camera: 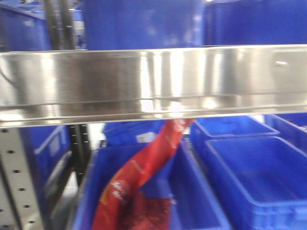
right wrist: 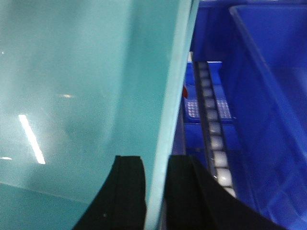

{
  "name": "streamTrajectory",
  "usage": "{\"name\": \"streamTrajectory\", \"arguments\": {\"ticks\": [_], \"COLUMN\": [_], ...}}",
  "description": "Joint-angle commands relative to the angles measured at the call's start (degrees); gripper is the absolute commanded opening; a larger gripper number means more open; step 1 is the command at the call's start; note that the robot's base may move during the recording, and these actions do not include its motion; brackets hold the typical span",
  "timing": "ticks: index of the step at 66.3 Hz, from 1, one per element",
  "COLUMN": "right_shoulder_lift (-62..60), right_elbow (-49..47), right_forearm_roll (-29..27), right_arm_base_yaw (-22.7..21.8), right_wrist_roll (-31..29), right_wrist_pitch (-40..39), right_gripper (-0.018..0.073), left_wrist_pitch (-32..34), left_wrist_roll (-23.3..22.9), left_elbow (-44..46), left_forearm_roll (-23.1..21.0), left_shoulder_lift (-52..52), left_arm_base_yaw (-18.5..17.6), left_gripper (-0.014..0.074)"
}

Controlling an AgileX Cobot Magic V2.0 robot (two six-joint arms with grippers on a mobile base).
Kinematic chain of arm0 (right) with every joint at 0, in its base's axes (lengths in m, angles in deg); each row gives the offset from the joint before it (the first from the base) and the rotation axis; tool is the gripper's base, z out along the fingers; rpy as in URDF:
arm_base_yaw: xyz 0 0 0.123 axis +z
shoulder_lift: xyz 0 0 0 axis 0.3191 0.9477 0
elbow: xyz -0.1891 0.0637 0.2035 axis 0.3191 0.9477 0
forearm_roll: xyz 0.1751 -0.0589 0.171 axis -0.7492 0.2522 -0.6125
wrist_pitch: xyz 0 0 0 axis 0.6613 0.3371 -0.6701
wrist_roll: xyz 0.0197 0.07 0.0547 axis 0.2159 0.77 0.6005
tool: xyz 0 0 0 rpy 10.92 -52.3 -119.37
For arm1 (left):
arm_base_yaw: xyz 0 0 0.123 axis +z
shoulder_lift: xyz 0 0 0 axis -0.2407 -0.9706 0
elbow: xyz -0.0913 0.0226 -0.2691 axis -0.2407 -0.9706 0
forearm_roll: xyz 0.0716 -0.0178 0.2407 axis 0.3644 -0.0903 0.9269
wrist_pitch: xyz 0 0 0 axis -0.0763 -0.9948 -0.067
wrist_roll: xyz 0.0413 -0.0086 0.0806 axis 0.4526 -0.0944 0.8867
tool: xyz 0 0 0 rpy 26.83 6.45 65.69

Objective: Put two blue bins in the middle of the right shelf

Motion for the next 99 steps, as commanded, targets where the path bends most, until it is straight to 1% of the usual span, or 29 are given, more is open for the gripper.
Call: {"name": "streamTrajectory", "arguments": {"ticks": [1, 52, 56, 68, 79, 84, 86, 88, 89, 91, 93, 99], "right_shoulder_lift": [-1.17, -1.17, -1.19, -1.19, -1.04, -0.08, 0.54, 1.33, 1.98, 2.96, 4.03, 7.56], "right_elbow": [-0.87, -0.87, -0.87, -0.87, -0.87, -0.87, -0.87, -0.87, -0.71, -0.65, -0.50, -0.46], "right_forearm_roll": [-4.83, -4.83, -4.83, -4.83, -4.83, -4.44, -3.62, -2.62, -2.10, -1.31, -0.63, -0.05], "right_arm_base_yaw": [0.41, 0.41, 0.41, 0.41, 0.41, 0.41, 0.41, 0.41, 0.41, 0.41, 0.41, 0.41], "right_wrist_roll": [-1.09, -1.09, -1.09, -1.09, -1.09, -1.09, -1.09, -1.09, -0.94, 0.00, 0.98, 1.40], "right_wrist_pitch": [-5.02, -5.02, -6.26, -10.30, -10.49, -8.55, -7.83, -7.12, -6.67, -6.57, -6.57, -6.42], "right_gripper": [-0.0165, -0.0165, -0.0165, -0.0165, -0.0165, -0.0165, -0.0165, -0.0165, -0.0165, -0.0165, -0.0165, -0.0167], "left_wrist_pitch": [7.97, 7.97, 7.97, 7.90, 7.60, 6.42, 4.91, 3.65, 3.21, 2.93, 3.38, 5.08], "left_wrist_roll": [0.37, 0.37, 0.37, 0.37, 0.37, 0.37, -0.44, -2.29, -4.01, -5.57, -5.73, -5.93], "left_elbow": [1.05, 1.05, 1.05, 1.05, 1.05, 1.05, 1.05, 0.90, 0.73, 0.28, -0.58, -3.23], "left_forearm_roll": [-1.81, -1.81, -1.81, -4.07, -4.36, -4.20, -4.20, -4.20, -4.20, -4.20, -4.20, -2.88], "left_shoulder_lift": [0.60, 0.60, 0.60, 0.60, 0.60, 0.60, 0.46, 0.21, 0.09, -0.23, -0.52, -1.51], "left_arm_base_yaw": [-0.41, -0.41, -0.41, -0.41, -0.41, -0.41, -0.41, -0.41, -0.41, -0.41, -0.41, -0.41], "left_gripper": [-0.0111, -0.0111, -0.0111, -0.0111, -0.0111, -0.0111, -0.0111, -0.0111, -0.0111, -0.0111, -0.0111, -0.0111]}}
